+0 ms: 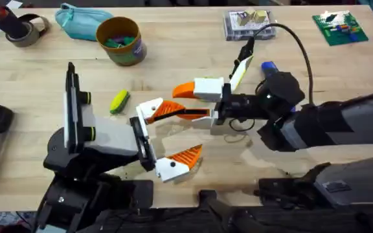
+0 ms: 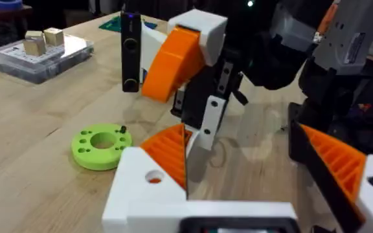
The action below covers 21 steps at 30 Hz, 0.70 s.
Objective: Pick up the gripper from the table and insert it into the empty holder that is missing its gripper. Then pick up a screw, insert it into the mounting hole, and use the screwdriver to tighten it. Finally, clean up the table by picking up the vegetable and placing it into the bucket.
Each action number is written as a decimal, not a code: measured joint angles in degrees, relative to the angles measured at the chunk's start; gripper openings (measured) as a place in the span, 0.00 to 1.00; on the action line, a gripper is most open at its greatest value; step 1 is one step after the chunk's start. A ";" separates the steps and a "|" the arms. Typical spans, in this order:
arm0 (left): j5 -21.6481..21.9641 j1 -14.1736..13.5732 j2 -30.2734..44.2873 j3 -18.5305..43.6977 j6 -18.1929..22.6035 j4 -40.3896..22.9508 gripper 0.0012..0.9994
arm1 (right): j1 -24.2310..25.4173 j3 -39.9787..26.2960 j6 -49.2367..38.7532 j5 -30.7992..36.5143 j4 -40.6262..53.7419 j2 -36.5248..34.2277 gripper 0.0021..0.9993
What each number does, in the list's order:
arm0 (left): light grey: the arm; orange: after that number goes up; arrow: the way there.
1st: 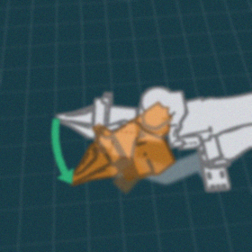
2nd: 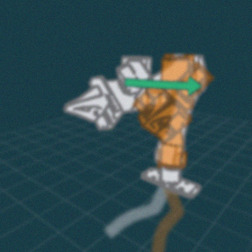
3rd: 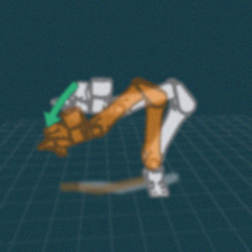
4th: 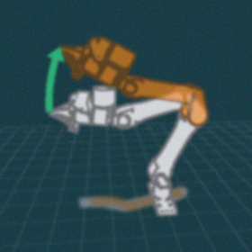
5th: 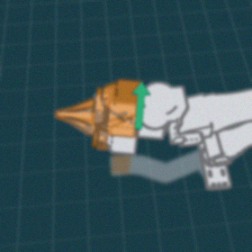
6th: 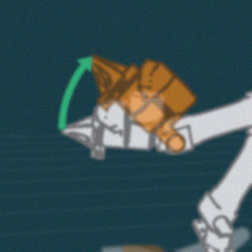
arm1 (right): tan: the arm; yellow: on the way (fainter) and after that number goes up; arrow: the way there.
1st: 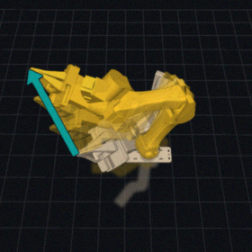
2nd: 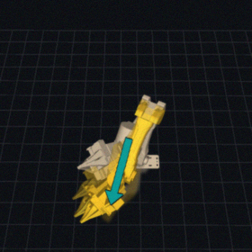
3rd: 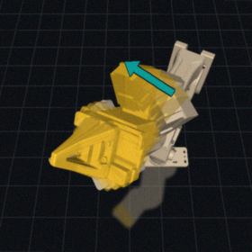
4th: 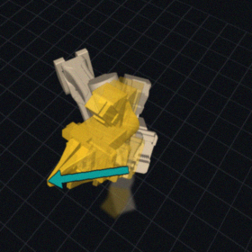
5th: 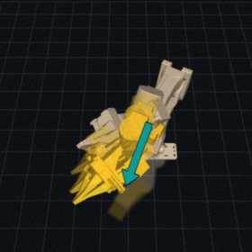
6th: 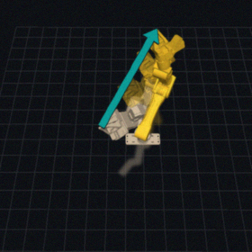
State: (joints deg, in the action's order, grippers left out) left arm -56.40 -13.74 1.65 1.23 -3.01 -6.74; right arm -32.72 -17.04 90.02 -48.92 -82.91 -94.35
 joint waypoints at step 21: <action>-0.42 0.00 0.01 0.00 0.00 -0.02 0.99 | 17.73 -33.19 -47.44 -8.15 87.45 15.76 1.00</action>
State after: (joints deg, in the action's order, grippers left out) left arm -56.82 -13.74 1.66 1.23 -3.01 -6.76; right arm -14.99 -50.22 42.58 -57.07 4.53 -78.59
